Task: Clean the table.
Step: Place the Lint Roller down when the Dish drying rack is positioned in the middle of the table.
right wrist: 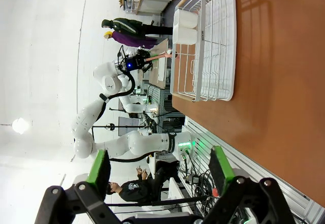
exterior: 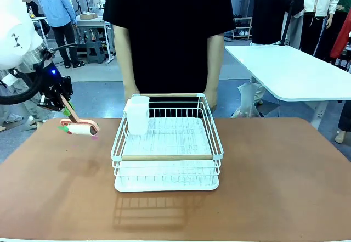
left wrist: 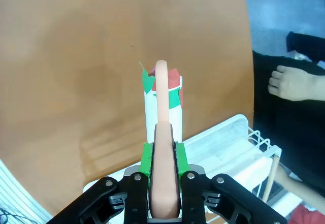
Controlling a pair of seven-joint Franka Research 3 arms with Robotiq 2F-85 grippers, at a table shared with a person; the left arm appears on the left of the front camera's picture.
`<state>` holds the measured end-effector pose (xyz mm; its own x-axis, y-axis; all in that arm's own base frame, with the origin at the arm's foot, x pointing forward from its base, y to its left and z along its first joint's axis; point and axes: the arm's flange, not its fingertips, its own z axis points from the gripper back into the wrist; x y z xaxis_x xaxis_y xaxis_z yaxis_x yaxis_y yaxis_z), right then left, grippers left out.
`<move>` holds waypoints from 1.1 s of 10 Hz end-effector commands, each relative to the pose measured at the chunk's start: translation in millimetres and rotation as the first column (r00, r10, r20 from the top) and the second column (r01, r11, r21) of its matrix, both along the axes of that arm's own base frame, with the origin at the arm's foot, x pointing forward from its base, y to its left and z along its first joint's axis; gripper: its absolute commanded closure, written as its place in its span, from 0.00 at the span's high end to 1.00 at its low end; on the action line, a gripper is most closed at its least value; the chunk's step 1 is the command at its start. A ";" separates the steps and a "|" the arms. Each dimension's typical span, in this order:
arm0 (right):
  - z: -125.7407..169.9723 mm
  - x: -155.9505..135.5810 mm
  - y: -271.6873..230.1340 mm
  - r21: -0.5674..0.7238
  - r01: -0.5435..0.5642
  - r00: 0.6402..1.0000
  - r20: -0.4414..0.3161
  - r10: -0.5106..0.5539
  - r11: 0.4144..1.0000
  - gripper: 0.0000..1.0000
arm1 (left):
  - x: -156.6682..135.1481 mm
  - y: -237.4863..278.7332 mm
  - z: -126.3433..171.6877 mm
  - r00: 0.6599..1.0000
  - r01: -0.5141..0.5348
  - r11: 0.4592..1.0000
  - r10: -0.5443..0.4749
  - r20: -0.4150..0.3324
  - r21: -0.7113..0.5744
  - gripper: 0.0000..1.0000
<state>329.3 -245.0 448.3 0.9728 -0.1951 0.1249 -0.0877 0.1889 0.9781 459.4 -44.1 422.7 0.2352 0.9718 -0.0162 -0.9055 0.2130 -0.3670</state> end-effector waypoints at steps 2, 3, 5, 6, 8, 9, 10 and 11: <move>3.7 -1.6 0.9 0.008 0.003 1.000 0.008 -0.003 1.000 1.00 | -7.5 -10.4 -24.7 1.000 -0.027 0.999 0.027 -0.002 0.037 0.21; 3.7 -1.6 0.9 0.008 0.003 1.000 0.008 -0.003 1.000 1.00 | -9.8 -11.0 -37.3 0.999 -0.020 0.997 0.017 0.040 0.071 0.21; 3.7 -1.6 0.9 0.008 0.003 1.000 0.008 -0.003 1.000 1.00 | -14.5 -15.0 -57.2 0.998 -0.037 0.997 0.033 0.060 0.070 0.21; 3.7 -1.6 0.9 0.008 0.003 1.000 0.008 -0.003 1.000 1.00 | -19.2 -18.9 -64.2 0.996 -0.052 0.996 0.047 0.081 0.068 0.21; 3.7 -1.6 0.9 0.008 0.003 1.000 0.008 -0.003 1.000 1.00 | -24.4 -20.2 -74.3 0.992 -0.084 0.996 0.080 0.096 0.040 0.21; 3.7 -1.6 0.9 0.008 0.003 1.000 0.008 -0.003 1.000 1.00 | -27.5 -20.4 -77.1 0.990 -0.092 0.995 0.088 0.107 0.036 0.21; 3.7 -1.6 0.9 0.008 0.003 1.000 0.008 -0.003 1.000 1.00 | -31.7 -20.6 -81.8 0.991 -0.088 0.996 0.084 0.100 0.033 0.21; 3.7 -1.6 0.9 0.008 0.003 1.000 0.008 -0.003 1.000 1.00 | -35.6 -19.0 -86.5 0.990 -0.094 0.995 0.089 0.105 0.044 0.21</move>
